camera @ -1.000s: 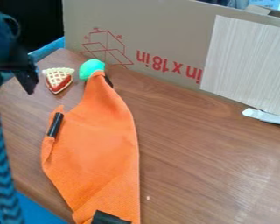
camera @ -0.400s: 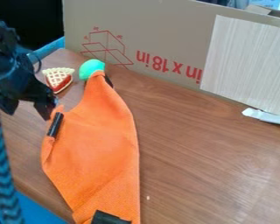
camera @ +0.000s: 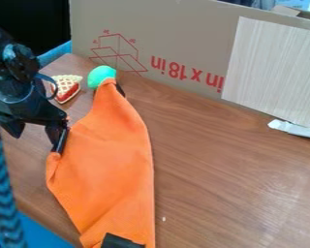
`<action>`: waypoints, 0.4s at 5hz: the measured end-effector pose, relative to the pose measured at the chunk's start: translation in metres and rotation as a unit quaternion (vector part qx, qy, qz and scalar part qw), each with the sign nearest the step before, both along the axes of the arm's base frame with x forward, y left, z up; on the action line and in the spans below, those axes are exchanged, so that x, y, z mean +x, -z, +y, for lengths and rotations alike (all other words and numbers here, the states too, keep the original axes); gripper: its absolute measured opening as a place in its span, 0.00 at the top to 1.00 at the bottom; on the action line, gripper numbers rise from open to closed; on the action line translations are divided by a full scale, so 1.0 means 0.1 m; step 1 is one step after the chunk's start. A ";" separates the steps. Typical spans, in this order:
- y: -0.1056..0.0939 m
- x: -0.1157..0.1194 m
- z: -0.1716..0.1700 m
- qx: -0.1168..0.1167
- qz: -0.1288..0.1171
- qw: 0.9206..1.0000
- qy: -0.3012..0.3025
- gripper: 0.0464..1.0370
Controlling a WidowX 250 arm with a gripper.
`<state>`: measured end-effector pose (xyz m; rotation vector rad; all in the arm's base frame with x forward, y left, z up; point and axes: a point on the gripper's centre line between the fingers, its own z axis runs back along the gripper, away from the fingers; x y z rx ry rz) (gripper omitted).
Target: Unfold the clothe from bottom left to top right
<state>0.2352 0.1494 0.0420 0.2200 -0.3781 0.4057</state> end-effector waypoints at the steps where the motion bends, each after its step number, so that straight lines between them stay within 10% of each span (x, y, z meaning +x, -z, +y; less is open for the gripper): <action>1: 0.05 0.05 0.05 -0.004 0.009 1.000 -0.014 0.07; 2: 0.02 0.07 0.06 -0.012 0.010 1.000 -0.023 0.35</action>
